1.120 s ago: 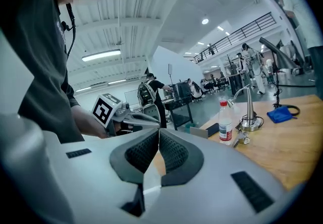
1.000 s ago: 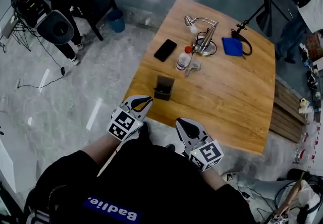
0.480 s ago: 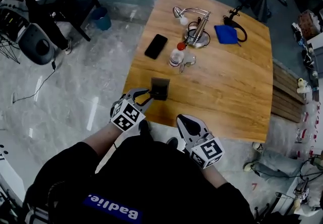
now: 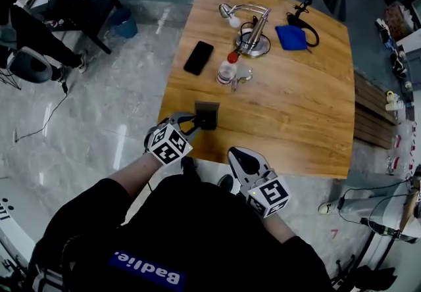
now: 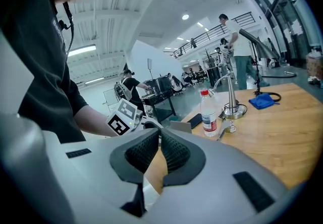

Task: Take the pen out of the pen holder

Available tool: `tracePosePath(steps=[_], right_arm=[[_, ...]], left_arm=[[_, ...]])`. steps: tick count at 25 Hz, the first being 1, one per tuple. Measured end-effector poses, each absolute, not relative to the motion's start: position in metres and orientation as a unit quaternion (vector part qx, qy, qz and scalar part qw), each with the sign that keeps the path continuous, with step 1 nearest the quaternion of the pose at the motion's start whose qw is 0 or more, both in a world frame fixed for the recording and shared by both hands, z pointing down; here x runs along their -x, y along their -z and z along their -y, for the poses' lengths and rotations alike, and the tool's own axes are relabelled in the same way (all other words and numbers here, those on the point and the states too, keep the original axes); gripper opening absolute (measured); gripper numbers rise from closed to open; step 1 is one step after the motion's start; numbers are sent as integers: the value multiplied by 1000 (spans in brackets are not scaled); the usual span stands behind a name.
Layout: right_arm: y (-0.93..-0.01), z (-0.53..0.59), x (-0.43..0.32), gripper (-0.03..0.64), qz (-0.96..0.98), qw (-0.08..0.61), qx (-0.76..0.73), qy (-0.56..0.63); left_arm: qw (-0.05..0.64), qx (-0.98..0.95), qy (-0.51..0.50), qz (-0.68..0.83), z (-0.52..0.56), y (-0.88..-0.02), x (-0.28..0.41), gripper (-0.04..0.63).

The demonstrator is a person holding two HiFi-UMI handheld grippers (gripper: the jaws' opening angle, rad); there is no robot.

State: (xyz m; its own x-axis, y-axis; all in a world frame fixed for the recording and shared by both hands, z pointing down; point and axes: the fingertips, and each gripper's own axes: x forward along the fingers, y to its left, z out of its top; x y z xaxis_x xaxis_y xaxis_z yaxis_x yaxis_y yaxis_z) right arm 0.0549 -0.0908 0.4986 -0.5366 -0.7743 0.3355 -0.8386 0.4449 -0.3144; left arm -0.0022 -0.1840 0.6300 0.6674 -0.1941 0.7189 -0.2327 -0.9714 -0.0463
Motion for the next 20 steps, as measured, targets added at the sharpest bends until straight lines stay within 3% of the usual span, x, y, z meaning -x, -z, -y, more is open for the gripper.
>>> tracePosePath(steps=[6, 9, 20], right_arm=[[-499, 89, -56, 8, 843, 73, -480, -231], [-498, 86, -59, 8, 842, 74, -483, -230], [-492, 76, -73, 8, 847, 69, -479, -220]], left_arm=[[13, -906, -412, 97, 184, -637, 1, 116], [12, -906, -411, 100, 184, -636, 2, 63], [-5, -908, -403, 117, 179, -611, -5, 54]])
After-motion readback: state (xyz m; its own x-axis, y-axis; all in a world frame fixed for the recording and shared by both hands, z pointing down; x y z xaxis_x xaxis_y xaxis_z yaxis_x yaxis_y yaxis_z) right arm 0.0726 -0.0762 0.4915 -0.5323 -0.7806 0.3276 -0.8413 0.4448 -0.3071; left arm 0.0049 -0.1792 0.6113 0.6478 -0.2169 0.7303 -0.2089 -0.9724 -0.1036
